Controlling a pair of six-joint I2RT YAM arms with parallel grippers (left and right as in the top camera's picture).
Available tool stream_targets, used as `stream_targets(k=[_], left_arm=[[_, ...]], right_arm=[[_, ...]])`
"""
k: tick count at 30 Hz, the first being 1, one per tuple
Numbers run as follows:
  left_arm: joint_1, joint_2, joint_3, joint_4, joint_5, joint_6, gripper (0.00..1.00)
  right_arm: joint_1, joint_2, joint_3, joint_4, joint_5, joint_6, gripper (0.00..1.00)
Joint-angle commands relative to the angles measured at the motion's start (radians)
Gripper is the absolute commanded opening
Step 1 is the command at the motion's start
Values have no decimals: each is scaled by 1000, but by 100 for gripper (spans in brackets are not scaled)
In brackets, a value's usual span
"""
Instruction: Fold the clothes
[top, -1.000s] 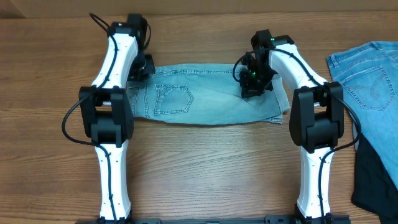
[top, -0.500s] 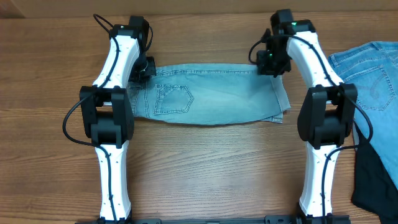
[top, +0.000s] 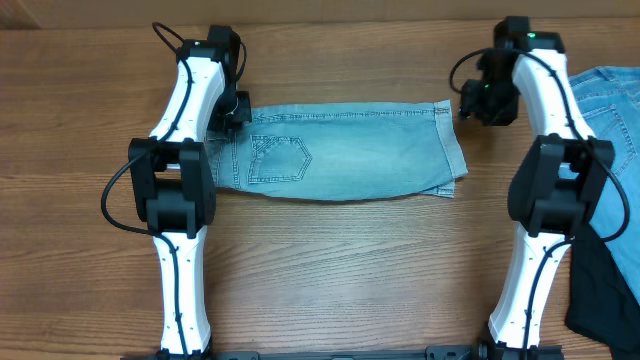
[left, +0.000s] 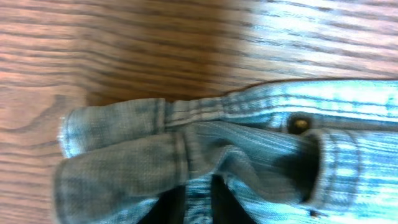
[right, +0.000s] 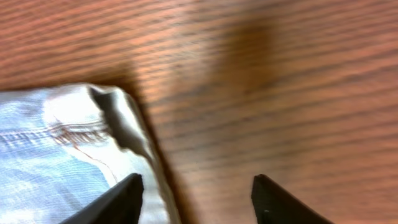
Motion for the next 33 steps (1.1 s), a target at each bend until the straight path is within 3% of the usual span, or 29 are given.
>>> stream_targets(k=[1,2,5,11,15,18,19,22,26,31,32,33], left_arm=[[8,7,-20,23,-28,17,43],[8,7,-20,21,-28,17,49],[8,7,-20,21,-25,17,55],[6,7,-20,21,-24,15,56],[6,7,-20,18,-18,14,56],[6,7,-20,13,-18,14,55],[6,7,-20,14,-18,14,55],[7,7,-19,19,-18,14,54],[6,7,58,6,2,13,54],[-2,7,355,-151,101,-18,56],[-5,7,406,-189,124,-27,51],[-13,7,451,-233,172,-32,26]], right_arm=[[5,-57,29,-115,8,106,66],[5,-57,26,-159,9,122,66],[5,-57,19,-229,7,180,66],[9,-57,-4,-274,-44,179,64],[9,-57,-74,-254,-45,179,55],[9,-61,-97,-239,-70,141,29],[9,-72,-97,-225,-71,141,26],[9,-183,-97,-146,-72,135,4],[61,-313,-97,-127,-97,51,4],[190,-324,-106,-138,-138,35,4],[227,-324,-106,-128,-186,35,4],[265,-324,-106,-110,-237,35,4]])
